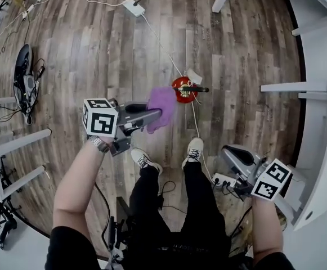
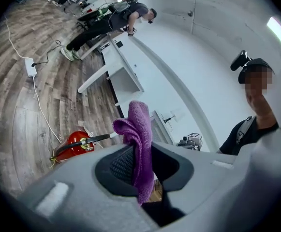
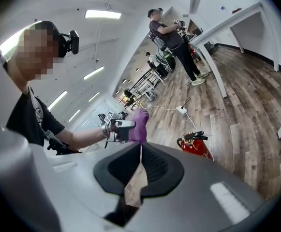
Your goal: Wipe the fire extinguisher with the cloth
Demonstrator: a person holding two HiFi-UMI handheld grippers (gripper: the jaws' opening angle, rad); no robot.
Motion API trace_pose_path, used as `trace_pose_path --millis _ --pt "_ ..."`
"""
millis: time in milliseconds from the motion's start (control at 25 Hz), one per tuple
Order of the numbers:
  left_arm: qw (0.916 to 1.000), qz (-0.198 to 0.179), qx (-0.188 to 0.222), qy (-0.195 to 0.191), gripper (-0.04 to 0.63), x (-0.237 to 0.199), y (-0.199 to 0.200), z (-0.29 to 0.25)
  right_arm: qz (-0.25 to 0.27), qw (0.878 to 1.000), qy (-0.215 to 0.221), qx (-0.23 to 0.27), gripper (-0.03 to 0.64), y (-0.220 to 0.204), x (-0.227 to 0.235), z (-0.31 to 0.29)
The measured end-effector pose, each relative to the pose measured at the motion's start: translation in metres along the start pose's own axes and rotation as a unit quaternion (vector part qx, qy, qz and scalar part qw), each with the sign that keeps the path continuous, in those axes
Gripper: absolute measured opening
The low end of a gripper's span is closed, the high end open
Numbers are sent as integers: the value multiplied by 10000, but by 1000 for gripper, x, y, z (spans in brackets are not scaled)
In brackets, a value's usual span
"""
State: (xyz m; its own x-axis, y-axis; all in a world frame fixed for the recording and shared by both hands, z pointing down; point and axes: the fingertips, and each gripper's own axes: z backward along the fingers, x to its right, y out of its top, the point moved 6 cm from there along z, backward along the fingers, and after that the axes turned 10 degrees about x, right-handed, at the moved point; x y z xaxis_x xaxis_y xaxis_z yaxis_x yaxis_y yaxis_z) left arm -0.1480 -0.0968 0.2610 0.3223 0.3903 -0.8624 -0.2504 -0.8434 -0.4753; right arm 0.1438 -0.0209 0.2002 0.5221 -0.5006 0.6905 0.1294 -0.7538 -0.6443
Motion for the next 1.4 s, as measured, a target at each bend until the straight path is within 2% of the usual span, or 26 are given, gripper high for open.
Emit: trace_pose_path --millis 160,400,560,720,800,880,1000,1080,1160,1280,1400 --pt "9987 -274 -432 -43 67 -59 2 -18 428 9991 16 -75 12 -14 37 -32" --pt "9958 -570 -646 -304 67 -132 -4 -43 977 9947 145 293 11 -23 88 -78" --pt "9910 -793 -948 -515 67 -179 -9 -65 1251 9903 305 514 11 -28 128 -94" --pt "9852 -996 -1265 -589 67 -224 0 -80 1727 9832 338 490 11 -39 161 -108" --pt "9852 -959 -1207 -744 67 -243 8 -88 2037 9771 328 530 11 -44 174 -115" --pt "9846 -759 -1183 -1042 67 -257 11 -99 2228 9721 309 664 11 -49 187 -120" --pt "9761 -421 -1591 -1416 67 -272 -1 -115 2352 9667 270 976 9 -53 200 -122" --pt "9713 -367 -1824 -1483 68 -278 -7 -124 2392 9638 253 1155 8 -55 207 -122" --pt "9699 -340 -1932 -1441 69 -285 -12 -130 2414 9618 241 1268 6 -58 214 -121" --pt "9705 -199 -1858 -1524 71 -290 -14 -135 2430 9601 202 1366 6 -60 225 -120" --pt "9734 20 -1571 -1667 71 -296 -16 -136 2376 9607 161 1430 6 -64 235 -119"
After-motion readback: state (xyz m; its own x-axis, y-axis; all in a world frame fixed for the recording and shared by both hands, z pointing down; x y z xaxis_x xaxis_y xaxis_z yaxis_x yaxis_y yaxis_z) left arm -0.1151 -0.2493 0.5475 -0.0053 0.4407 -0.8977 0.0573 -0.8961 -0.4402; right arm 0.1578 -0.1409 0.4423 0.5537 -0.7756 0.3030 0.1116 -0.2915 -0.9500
